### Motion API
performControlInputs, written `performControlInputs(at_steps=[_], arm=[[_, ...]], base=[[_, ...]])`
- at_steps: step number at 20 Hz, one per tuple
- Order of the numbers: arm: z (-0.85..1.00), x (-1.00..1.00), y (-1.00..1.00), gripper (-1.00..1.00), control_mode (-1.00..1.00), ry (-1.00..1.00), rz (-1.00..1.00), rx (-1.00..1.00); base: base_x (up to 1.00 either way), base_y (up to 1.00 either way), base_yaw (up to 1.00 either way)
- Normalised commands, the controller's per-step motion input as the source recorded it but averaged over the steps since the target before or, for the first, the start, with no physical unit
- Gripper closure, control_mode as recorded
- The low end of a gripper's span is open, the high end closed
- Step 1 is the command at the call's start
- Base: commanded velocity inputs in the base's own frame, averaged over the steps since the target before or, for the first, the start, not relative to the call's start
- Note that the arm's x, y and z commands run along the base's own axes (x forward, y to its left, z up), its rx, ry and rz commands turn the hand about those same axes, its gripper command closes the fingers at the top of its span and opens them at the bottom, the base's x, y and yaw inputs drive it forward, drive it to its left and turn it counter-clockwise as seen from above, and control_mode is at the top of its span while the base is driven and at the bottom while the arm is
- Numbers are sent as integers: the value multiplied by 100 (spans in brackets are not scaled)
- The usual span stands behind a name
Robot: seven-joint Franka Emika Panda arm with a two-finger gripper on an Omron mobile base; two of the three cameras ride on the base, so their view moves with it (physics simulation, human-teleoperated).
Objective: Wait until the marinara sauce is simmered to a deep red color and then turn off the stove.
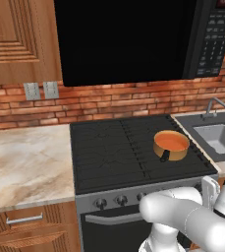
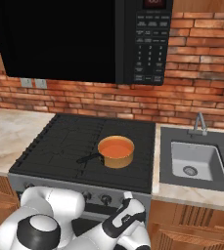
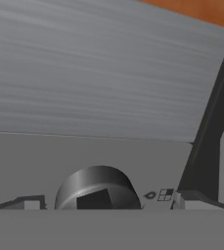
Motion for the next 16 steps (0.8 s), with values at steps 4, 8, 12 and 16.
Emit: performControlInputs(at_steps=[4,8,12,16], arm=[[0,0,0,-100,-100,0,0,0],[0,0,0,-100,-100,0,0,0],[0,0,0,-100,-100,0,0,0],[0,0,0,-100,-100,0,0,0]], base=[[0,0,0],[0,0,0],[0,0,0],[0,0,0]])
